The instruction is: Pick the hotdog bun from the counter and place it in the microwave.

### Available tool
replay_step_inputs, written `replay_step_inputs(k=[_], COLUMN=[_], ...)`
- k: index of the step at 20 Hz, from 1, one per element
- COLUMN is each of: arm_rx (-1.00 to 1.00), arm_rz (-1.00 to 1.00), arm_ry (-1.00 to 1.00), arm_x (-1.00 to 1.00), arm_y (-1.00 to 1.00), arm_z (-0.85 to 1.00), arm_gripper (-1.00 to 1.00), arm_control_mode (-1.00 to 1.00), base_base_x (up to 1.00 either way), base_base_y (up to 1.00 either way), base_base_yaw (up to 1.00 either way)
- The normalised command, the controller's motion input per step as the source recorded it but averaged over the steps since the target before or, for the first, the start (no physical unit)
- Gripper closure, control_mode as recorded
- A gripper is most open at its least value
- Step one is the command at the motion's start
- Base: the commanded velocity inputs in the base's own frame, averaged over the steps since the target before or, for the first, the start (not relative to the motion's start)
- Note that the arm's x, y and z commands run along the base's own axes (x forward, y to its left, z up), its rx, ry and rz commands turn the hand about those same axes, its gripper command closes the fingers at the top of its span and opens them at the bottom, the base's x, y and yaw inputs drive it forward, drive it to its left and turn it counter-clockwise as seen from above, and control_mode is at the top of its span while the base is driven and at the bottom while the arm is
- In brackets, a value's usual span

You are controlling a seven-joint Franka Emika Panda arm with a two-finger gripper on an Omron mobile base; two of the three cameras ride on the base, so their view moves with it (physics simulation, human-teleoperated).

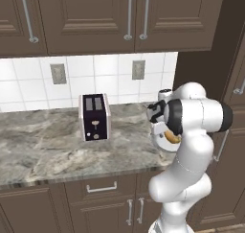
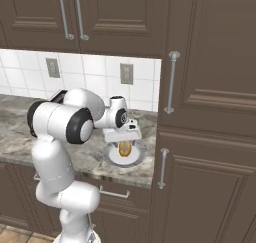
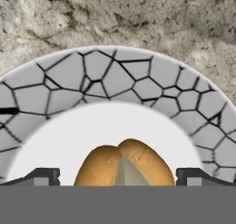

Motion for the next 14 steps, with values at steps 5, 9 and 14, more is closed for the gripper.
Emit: replay_step_inputs(k=[5, 9, 14], arm_rx=[0.03, 0.04, 0.06], arm_rz=[0.00, 0.00, 0.00], arm_ry=[0.00, 0.00, 0.00], arm_x=[0.06, 0.00, 0.00], arm_y=[-0.06, 0.00, 0.00], arm_z=[-0.43, -0.45, -0.47], arm_gripper=[-1.00, -1.00, 1.00], arm_control_mode=[-1.00, -1.00, -1.00], base_base_x=[0.00, 0.00, 0.00], base_base_y=[0.00, 0.00, 0.00], base_base_yaw=[0.00, 0.00, 0.00])
